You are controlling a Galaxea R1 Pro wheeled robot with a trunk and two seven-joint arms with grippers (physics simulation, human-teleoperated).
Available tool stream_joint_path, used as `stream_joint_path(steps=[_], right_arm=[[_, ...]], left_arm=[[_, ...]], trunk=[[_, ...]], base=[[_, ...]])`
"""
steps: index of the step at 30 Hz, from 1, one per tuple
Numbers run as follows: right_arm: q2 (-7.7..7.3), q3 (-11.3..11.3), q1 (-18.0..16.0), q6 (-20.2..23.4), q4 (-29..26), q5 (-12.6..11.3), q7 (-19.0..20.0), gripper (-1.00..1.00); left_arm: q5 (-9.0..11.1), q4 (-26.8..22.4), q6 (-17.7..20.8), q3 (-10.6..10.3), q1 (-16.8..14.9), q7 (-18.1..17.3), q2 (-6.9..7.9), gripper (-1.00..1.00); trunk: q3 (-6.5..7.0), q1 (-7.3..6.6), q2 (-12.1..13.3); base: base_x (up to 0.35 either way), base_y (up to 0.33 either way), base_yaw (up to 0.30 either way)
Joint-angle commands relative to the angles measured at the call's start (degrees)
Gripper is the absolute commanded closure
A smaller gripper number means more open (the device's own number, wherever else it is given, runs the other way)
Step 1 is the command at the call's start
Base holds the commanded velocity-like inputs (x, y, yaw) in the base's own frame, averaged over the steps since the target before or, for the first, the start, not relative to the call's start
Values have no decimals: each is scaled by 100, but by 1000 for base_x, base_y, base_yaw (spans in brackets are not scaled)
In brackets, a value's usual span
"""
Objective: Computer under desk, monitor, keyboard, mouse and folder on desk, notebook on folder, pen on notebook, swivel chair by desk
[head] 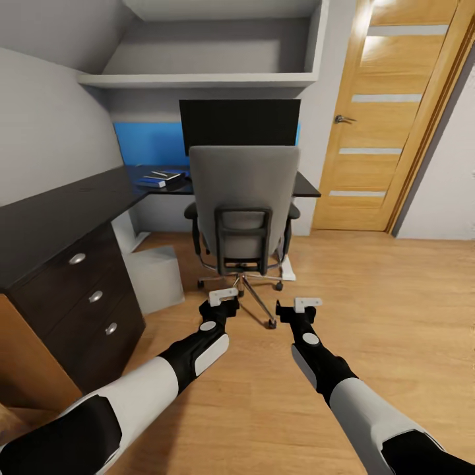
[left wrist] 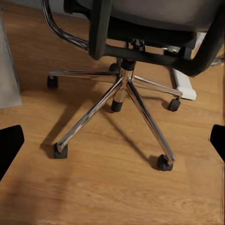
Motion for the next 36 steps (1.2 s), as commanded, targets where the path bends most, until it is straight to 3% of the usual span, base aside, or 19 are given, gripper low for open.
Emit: stream_joint_path(steps=[1, 10, 18, 23, 36], right_arm=[[-5, 46, -5, -27, 5, -62, -39, -100], [-13, 46, -5, -29, 69, -62, -39, -100], [-14, 46, -5, -35, 133, -62, -39, -100], [-14, 46, -5, -35, 136, -62, -39, -100], [-13, 46, -5, -63, 137, -62, -39, -100]], left_arm=[[70, 7, -36, -42, -10, 29, 0, -100], [96, -1, -41, 14, -10, 67, 0, -100], [160, -2, -43, 467, -10, 99, 0, -100], [165, -2, -40, 567, -10, 100, 0, -100], [172, -2, -26, 597, -10, 84, 0, -100]], trunk=[[18, -7, -1], [217, -30, 11], [394, -51, 22], [484, -161, 223], [718, -446, 744]], base=[[-332, -97, 0], [-297, -39, 0], [-39, -2, 0], [-5, 0, 0], [0, 0, 0]])
